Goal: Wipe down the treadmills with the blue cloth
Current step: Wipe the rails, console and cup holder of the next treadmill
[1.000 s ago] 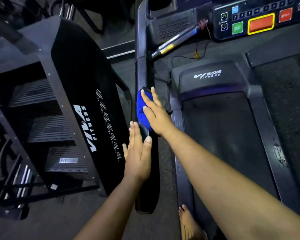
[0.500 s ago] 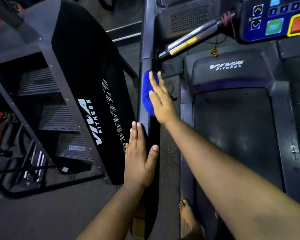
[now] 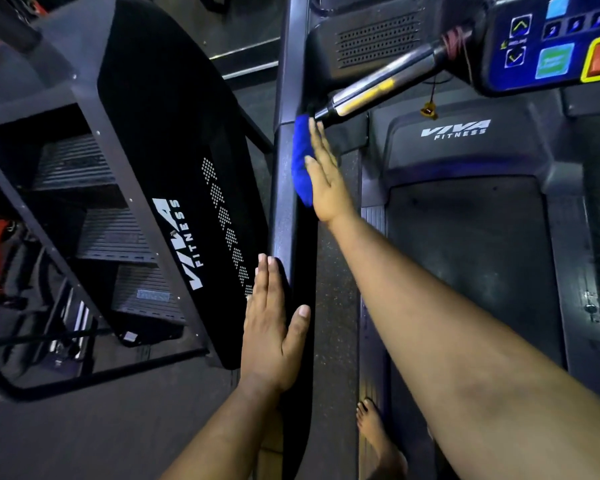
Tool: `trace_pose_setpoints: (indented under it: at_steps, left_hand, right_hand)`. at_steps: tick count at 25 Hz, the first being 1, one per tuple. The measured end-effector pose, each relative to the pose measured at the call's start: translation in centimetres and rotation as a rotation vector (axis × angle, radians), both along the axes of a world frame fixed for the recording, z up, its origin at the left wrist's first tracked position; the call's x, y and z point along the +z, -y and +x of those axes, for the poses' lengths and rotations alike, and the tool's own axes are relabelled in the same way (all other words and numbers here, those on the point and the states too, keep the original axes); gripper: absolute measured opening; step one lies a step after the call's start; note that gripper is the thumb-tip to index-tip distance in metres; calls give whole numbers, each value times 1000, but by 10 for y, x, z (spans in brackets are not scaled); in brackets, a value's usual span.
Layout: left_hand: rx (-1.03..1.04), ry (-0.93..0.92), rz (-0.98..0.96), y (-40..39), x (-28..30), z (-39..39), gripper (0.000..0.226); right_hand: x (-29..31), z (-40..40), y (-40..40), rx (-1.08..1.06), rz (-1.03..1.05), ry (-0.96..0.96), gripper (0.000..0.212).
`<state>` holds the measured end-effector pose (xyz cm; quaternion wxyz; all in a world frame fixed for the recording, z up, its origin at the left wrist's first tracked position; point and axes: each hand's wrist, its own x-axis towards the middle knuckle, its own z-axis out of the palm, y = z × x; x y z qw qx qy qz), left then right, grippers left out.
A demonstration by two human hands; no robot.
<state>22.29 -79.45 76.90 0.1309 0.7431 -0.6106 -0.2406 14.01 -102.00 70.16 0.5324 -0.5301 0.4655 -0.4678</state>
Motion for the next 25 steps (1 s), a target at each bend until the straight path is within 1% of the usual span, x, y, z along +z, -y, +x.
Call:
trace_pose_setpoints:
  at_steps: [2,3,4,6,8,10,11,12,14,16,17,19,22,23,24,25]
  left_hand:
    - [0,-10,-2,-1,1,-1,83]
    - [3,-14,-5,-2,1,0,83]
    - [3,-18,-10,-2,0,1,83]
    - [3,-23,-20,-1,-1,1,83]
    - [5,-23,-11,1,-1,2,84]
    - [3,-16,-5,0,-1,2,83]
    - [1,-13,-3,1,-1,3,82]
    - [4,-14,-4,0,-2,3,82]
    - [12,-41,-22,-2,-1,1,84]
    - [28,-80,-37,-2,0,1,87]
    - [37,-89,-38,0,0,2,88]
    - [35,-89,-38,1,0,2,87]
    - [16,-83,-48,1,-1,2,85]
    - [13,-81,-46,1,-1,1,85]
    - [11,-82,-44,0,-2,2,85]
    - [9,-90,-48,0,-3,3,85]
  right_hand:
    - [-4,-1,-24,-24,203,61,65]
    - [0,1,-46,-27,221,53,64]
    - [6,4,-71,-19,181,18,63]
    - [14,8,-97,18,-43,-136,59]
    - [23,6,-61,61,-209,-293,57]
    - [27,5,-13,91,-246,-378,57]
    - [29,3,1,96,-209,-368,58]
    - [27,3,-1,85,-161,-335,59]
    - [24,2,-52,57,-123,-278,61]
    - [19,-1,-119,112,-160,-199,62]
    - [14,-3,-133,144,-169,-160,62]
    - [10,-6,-106,146,-129,-124,62]
    - [21,0,-24,69,-23,-104,64]
    - [24,0,-14,46,40,-70,66]
    - [21,2,-20,34,102,-47,67]
    - [18,2,-42,30,137,-49,67]
